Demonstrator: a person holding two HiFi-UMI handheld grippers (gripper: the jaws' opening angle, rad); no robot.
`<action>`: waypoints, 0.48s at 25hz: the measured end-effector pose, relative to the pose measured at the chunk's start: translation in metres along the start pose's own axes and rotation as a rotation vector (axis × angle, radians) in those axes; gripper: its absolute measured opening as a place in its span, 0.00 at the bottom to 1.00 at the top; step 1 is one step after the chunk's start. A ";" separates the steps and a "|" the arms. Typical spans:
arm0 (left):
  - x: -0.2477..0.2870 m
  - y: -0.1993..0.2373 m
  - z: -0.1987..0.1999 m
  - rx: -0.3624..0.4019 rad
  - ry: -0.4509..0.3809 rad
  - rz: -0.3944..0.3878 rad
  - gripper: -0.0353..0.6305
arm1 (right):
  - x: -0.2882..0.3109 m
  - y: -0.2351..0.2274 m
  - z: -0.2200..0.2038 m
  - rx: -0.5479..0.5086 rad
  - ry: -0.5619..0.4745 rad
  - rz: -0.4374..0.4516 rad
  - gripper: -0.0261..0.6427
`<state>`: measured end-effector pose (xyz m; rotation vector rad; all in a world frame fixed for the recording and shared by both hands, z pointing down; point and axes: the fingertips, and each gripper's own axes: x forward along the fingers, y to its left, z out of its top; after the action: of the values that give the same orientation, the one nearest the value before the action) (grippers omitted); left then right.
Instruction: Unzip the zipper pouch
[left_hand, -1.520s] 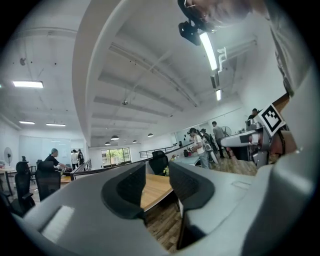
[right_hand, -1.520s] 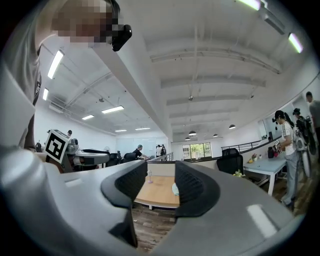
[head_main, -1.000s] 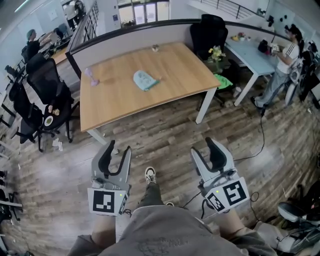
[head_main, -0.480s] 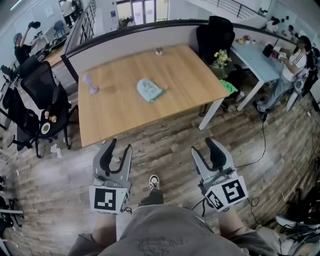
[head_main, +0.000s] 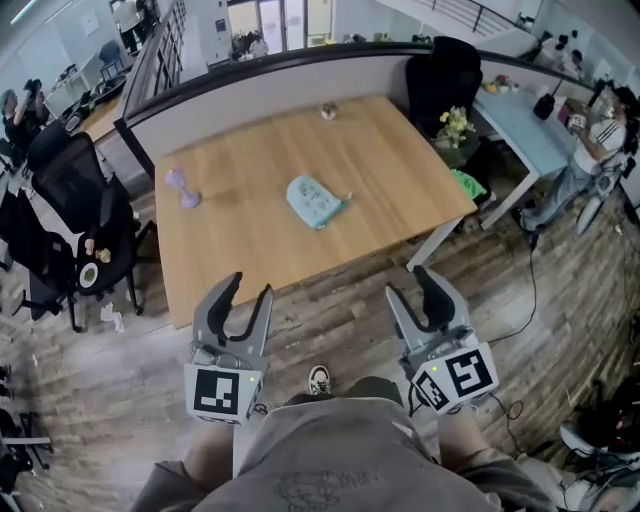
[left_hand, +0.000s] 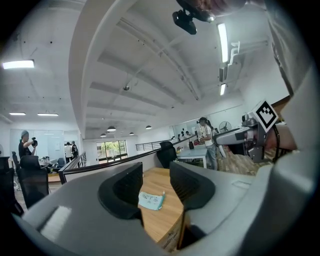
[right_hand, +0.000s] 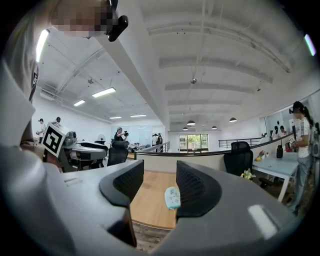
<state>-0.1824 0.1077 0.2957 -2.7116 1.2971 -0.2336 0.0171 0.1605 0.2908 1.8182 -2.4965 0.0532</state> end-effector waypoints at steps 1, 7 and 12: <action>0.006 0.006 -0.002 0.005 -0.011 -0.001 0.29 | 0.008 -0.001 -0.002 0.001 0.007 0.000 0.33; 0.039 0.030 -0.009 -0.011 0.027 -0.003 0.29 | 0.046 -0.018 -0.007 -0.009 0.035 -0.005 0.33; 0.075 0.045 -0.012 0.000 0.018 0.015 0.29 | 0.076 -0.040 -0.011 -0.081 0.052 -0.003 0.33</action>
<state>-0.1723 0.0210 0.3057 -2.7049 1.3209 -0.2577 0.0317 0.0766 0.3066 1.7669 -2.4237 -0.0002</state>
